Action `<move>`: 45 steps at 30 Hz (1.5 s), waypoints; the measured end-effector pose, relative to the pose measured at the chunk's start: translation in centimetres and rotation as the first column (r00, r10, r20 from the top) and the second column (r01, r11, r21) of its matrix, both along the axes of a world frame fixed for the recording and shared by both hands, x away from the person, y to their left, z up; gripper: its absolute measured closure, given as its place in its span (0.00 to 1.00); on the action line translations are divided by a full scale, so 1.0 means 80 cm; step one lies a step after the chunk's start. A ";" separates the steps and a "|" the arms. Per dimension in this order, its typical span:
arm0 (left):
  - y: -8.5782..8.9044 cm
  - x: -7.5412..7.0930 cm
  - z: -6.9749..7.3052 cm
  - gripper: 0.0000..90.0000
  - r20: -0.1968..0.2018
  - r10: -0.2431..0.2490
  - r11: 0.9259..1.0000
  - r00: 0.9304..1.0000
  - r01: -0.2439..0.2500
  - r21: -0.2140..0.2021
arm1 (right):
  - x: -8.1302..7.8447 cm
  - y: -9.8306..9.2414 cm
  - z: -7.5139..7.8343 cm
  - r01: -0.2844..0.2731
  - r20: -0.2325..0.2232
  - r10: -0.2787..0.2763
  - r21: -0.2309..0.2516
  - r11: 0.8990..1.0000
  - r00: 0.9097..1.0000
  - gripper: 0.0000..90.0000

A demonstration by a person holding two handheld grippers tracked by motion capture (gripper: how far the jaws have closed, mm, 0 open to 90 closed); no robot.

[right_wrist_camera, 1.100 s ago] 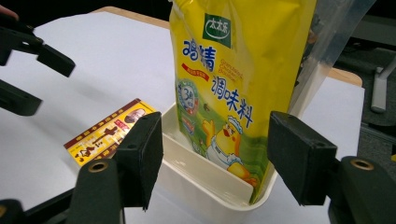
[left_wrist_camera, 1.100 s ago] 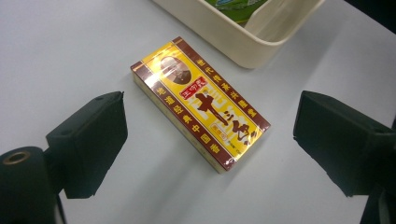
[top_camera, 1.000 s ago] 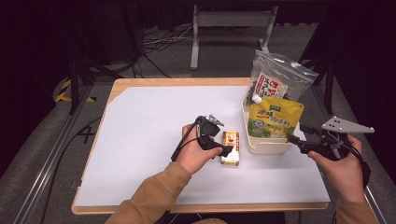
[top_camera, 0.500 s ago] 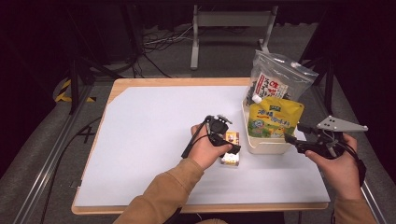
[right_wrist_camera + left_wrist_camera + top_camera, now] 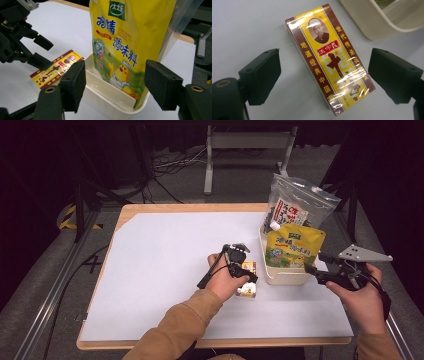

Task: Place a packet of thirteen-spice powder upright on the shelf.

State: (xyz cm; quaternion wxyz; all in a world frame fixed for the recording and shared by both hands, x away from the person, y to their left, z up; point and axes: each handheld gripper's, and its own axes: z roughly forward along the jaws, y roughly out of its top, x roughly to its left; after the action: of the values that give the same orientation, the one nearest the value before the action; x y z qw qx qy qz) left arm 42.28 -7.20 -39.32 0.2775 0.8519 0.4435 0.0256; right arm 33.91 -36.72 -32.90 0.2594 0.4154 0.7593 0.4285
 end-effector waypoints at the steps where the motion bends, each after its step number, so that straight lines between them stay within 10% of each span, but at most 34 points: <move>1: -0.002 0.000 -0.002 0.13 -0.005 -0.002 1.000 1.000 0.002 0.007 | 0.000 0.000 0.000 0.000 0.001 0.000 0.002 1.000 1.000 0.38; 28: -0.030 0.008 -0.039 0.11 -0.058 0.008 0.999 0.998 -0.006 0.034 | -0.008 -0.008 -0.002 0.022 0.008 -0.022 0.000 1.000 1.000 0.36; 45: -0.043 -0.003 -0.040 0.15 -0.002 0.043 0.993 0.999 -0.043 0.107 | -0.004 0.000 -0.006 0.001 0.004 0.000 -0.008 1.000 1.000 0.36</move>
State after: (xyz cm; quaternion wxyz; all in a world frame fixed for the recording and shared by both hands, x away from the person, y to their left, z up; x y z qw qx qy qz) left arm 42.06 -10.63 -42.51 0.2296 0.8558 0.4604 0.0535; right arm 33.62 -36.75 -33.41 0.2626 0.4137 0.7604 0.4262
